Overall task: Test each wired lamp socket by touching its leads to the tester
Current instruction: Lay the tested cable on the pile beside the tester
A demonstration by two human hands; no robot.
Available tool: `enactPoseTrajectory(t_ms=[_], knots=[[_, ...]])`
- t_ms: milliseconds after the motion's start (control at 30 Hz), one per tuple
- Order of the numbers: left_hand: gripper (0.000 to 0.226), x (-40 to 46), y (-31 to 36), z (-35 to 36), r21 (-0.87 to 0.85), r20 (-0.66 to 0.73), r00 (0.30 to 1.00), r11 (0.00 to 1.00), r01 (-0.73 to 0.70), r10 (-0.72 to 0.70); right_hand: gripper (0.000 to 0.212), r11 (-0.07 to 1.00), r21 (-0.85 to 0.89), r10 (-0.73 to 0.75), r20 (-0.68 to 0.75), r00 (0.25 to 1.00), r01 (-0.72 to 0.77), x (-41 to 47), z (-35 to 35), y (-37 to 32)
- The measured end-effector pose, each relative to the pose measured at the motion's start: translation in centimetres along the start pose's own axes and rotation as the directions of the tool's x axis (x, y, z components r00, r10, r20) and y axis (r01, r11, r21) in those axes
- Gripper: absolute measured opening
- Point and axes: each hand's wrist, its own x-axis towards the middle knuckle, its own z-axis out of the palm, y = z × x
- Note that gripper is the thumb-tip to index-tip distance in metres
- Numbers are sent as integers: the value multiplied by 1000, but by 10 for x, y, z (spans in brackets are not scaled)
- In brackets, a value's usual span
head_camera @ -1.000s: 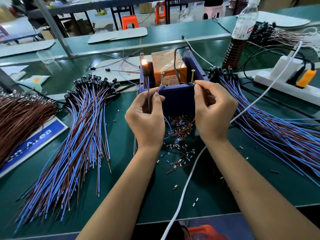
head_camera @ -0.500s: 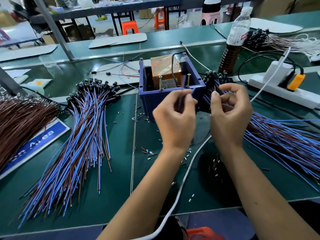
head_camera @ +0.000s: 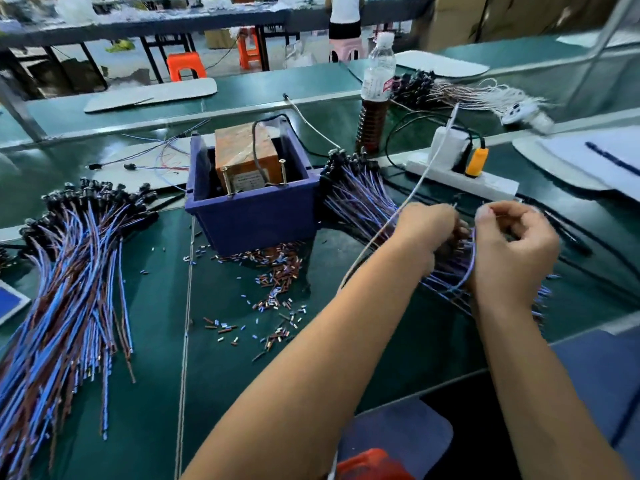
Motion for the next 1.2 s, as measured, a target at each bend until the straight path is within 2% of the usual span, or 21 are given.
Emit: enactPoseTrajectory(t_ms=[67,167,233,300,367,467,567,700,800,867,900,967,1033,1100,1200], knots=[[32,10,0,7,-61,17,999,997,36,-35,6,997,-73,31,0,1000,-30,12,-6,1],[36,19,5,5,-205,-58,997,978,33,-46,12,972,-235,-1,26,1000,8,27,-17,-2],[33,26,8,-3,-243,-144,990,969,-43,8,20,923,-361,-133,28,991,134,31,-23,-7],[30,32,9,-12,-316,-235,971,942,-112,36,25,802,-513,-332,42,942,305,27,-21,-16],[27,35,12,-19,-374,-350,936,912,-168,28,27,679,-610,-402,157,902,409,18,-7,-27],[25,41,13,-24,-469,-418,907,845,-257,44,27,599,-639,-272,405,873,483,6,17,-26],[21,45,16,-31,-518,-432,901,803,-295,53,28,544,-622,-204,554,808,563,-2,31,-14],[23,48,19,-41,-503,-411,897,780,-374,165,39,520,-636,-124,605,787,570,-3,39,-10],[26,45,21,-44,-457,-397,884,782,-424,247,23,520,-616,-147,619,772,592,-1,37,-12],[30,44,21,-48,-352,-418,863,826,-441,283,20,545,-582,-200,608,768,603,1,34,-12],[32,45,20,-53,-236,-447,838,863,-447,312,21,568,-554,-226,606,762,609,2,33,-12],[36,47,17,-65,140,-514,759,912,-387,401,23,640,-483,-240,613,753,597,4,29,-14],[47,47,12,-75,474,-531,688,846,-243,495,24,695,-458,-200,617,761,554,4,25,-16],[56,46,5,-80,637,-509,649,755,-158,566,19,701,-479,-166,610,775,528,3,21,-16],[48,45,-1,-82,785,-422,683,617,-53,596,17,703,-529,-101,587,803,475,-1,18,-15]])
